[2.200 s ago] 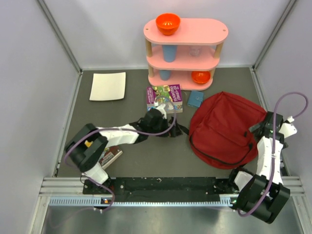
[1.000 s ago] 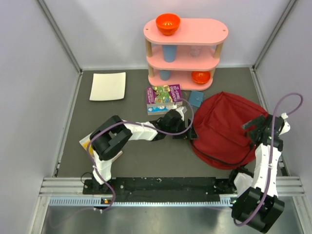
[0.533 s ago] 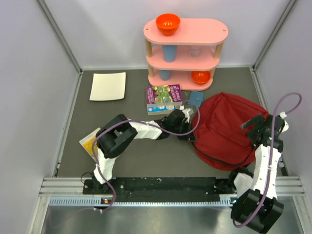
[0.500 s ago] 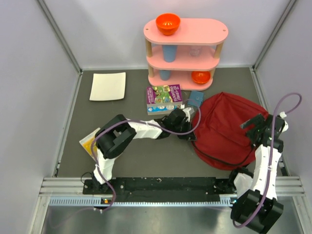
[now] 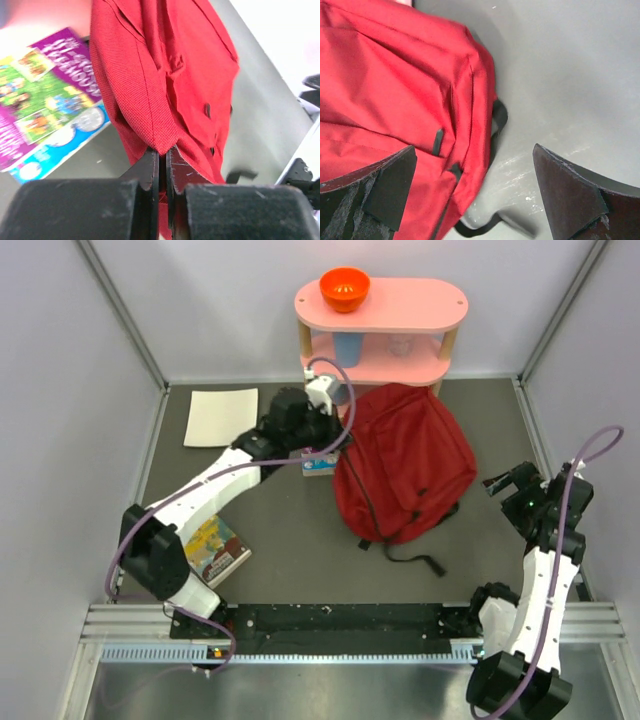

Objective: Pack the student bag
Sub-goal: Move the student bag to the center of the board.

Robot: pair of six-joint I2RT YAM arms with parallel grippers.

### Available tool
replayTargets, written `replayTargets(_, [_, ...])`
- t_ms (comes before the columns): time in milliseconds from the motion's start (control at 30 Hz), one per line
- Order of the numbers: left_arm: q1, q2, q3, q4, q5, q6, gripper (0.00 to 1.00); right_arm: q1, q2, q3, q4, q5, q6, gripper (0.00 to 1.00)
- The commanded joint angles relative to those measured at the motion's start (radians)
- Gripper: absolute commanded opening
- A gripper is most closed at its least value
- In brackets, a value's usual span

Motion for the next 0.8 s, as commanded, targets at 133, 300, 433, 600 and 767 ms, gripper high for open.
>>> replayTargets(133, [0.190, -0.082, -0.100, -0.071, 0.068, 0.137, 0.00, -0.005, -0.017, -0.062, 0.085, -0.255, -0.026, 0.99])
replayTargets(300, [0.238, -0.039, -0.149, -0.143, 0.043, 0.143, 0.24, 0.082, 0.016, -0.173, 0.191, -0.249, 0.015, 0.99])
replayTargets(433, [0.241, -0.068, -0.233, -0.133, 0.016, 0.092, 0.69, 0.275, 0.090, -0.182, 0.249, -0.146, 0.043, 0.99])
replayTargets(600, [0.243, -0.184, -0.315, -0.110, -0.088, 0.065, 0.93, 0.318, 0.177, -0.211, 0.355, -0.085, 0.060, 0.99])
replayTargets(767, [0.243, -0.367, -0.388, -0.110, -0.119, 0.032, 0.99, 0.352, 0.319, -0.200, 0.487, -0.075, 0.057, 0.99])
